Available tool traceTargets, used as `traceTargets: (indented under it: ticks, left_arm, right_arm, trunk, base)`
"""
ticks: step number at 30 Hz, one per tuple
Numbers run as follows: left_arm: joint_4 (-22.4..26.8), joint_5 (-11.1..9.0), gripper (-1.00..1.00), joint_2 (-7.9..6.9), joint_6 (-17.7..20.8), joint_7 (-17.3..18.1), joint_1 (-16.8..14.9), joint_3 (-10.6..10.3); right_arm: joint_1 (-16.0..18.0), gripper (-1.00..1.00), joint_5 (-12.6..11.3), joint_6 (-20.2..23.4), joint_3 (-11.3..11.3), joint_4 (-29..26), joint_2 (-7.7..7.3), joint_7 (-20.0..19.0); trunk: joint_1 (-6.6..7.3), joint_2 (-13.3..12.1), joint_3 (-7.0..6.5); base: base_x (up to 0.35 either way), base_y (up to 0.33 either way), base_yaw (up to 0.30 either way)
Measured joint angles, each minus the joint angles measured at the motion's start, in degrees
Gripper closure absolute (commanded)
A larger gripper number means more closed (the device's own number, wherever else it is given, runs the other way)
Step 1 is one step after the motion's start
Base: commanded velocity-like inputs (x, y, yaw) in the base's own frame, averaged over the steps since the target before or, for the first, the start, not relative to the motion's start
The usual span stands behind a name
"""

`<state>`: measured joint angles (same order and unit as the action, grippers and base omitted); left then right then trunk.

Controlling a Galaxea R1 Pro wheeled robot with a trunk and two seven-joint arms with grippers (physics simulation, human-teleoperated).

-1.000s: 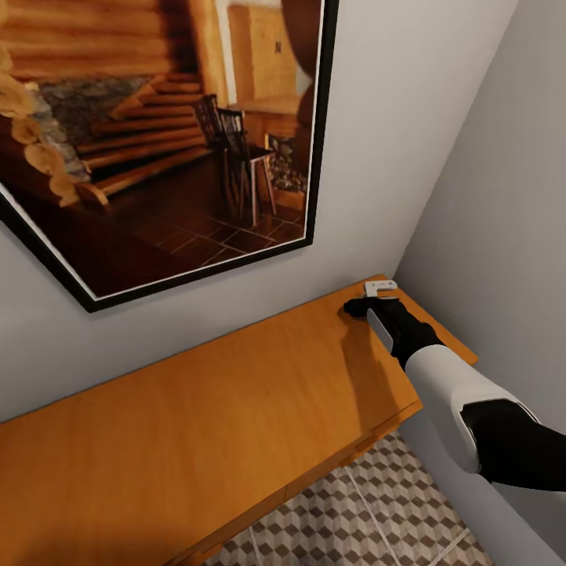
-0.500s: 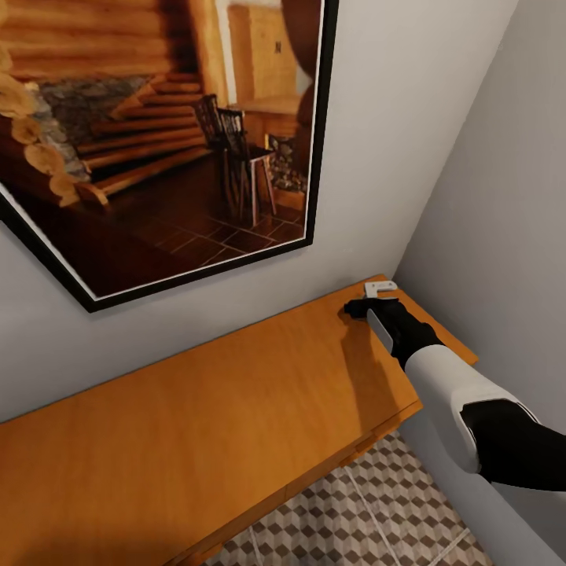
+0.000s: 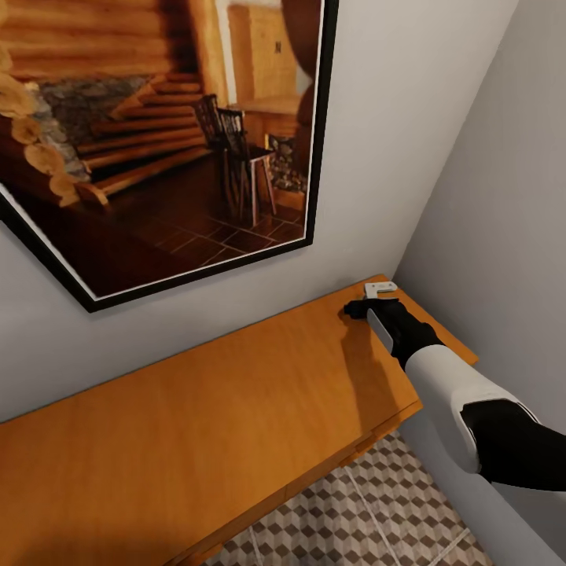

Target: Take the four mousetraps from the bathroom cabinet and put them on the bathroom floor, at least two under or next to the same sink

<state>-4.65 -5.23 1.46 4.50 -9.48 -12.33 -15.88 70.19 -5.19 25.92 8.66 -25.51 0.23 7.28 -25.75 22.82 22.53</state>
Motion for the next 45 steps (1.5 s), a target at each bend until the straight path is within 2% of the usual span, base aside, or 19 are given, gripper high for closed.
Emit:
traceTargets:
  ticks: [45]
  left_arm:
    - [0.00,0.00,1.00,0.26,0.00,0.01,0.00,0.00]
  right_arm:
    - [0.00,-1.00,-0.03,0.00,-0.06,0.00,-0.27,-0.01]
  trunk:
    - [0.00,0.00,0.00]
  base:
    - [0.000,0.000,0.000]
